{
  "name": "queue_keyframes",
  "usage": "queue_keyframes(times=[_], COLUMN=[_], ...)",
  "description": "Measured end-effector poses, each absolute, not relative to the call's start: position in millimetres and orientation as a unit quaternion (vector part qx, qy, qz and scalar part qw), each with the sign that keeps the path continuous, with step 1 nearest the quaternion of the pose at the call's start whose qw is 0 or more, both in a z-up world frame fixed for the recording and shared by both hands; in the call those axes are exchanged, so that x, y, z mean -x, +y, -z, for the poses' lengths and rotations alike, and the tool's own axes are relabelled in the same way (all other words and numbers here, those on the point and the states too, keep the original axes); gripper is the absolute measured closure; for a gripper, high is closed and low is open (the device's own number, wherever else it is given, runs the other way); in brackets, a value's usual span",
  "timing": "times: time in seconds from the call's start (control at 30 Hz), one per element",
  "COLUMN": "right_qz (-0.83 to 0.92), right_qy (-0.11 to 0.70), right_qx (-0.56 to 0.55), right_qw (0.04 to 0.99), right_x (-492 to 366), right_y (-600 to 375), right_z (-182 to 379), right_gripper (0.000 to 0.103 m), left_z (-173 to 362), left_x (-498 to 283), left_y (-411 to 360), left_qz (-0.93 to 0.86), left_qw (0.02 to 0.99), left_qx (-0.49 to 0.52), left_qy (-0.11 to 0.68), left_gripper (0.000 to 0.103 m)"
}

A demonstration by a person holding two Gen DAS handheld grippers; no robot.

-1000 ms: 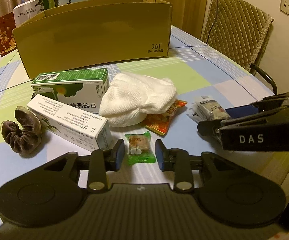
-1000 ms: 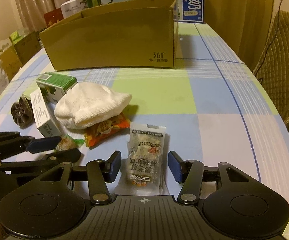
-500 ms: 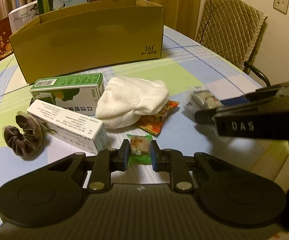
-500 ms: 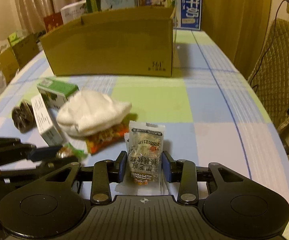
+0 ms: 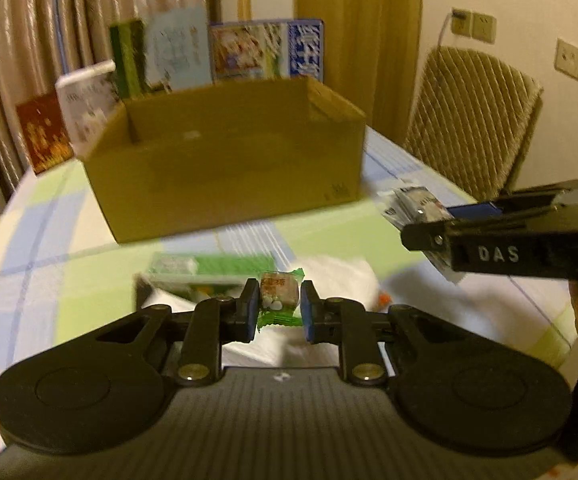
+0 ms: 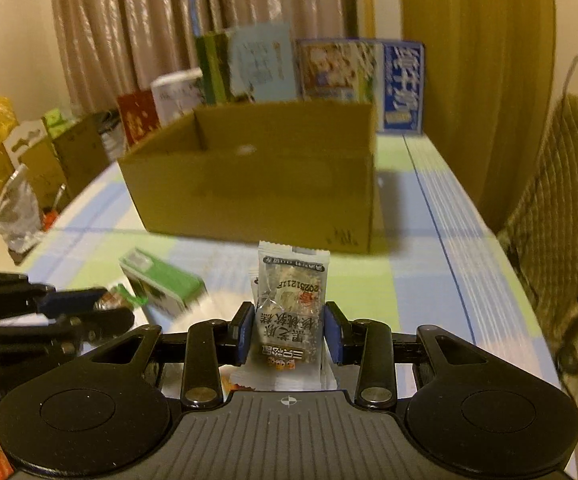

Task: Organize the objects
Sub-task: 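Carry both snacks into the cardboard box and open both grippers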

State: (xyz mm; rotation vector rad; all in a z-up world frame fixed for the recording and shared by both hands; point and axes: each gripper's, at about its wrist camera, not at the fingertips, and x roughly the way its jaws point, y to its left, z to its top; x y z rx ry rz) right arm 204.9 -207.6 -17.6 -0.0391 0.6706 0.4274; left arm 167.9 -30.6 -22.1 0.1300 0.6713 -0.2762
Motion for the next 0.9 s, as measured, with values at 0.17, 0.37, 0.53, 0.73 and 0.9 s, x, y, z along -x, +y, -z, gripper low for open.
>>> queue_keyframes(times=[0.17,0.37,0.53,0.73,0.9], right_qz=[-0.222,-0.223,-0.211,-0.203,-0.191], right_qy=[0.299,0.254,0.250,0.261,0.273], right_qx=[0.031,0.032,0.014,0.012,-0.008], right_qw=[0.927,0.940,0.945,0.944,0.943], right_x=[-222.3,-256.8,-290.0,-327.5,-351.5], right_y=[-192.7,-175.6,-170.9,-164.3,-165.7], right_z=[-5.0,-34.9,-39.1,-34.9,-29.5], right_gripper=[0.069,0.069,0.069,0.069,0.069], left_z=[-10.5,-41.8,-48.6,-49.3,-46.5], left_x=[-194.2,-239.6,-270.5,-307.5,-330.8], left_y=[-9.3,5.5,18.6,23.6,27.5], left_qz=[0.123,0.106,0.088,0.083,0.081], left_qw=[0.941,0.954,0.961,0.961,0.960], left_qx=[-0.066,-0.053,-0.023,-0.023,-0.003], left_qy=[0.308,0.274,0.263,0.263,0.268], left_gripper=[0.086,0.086,0.086,0.086,0.086])
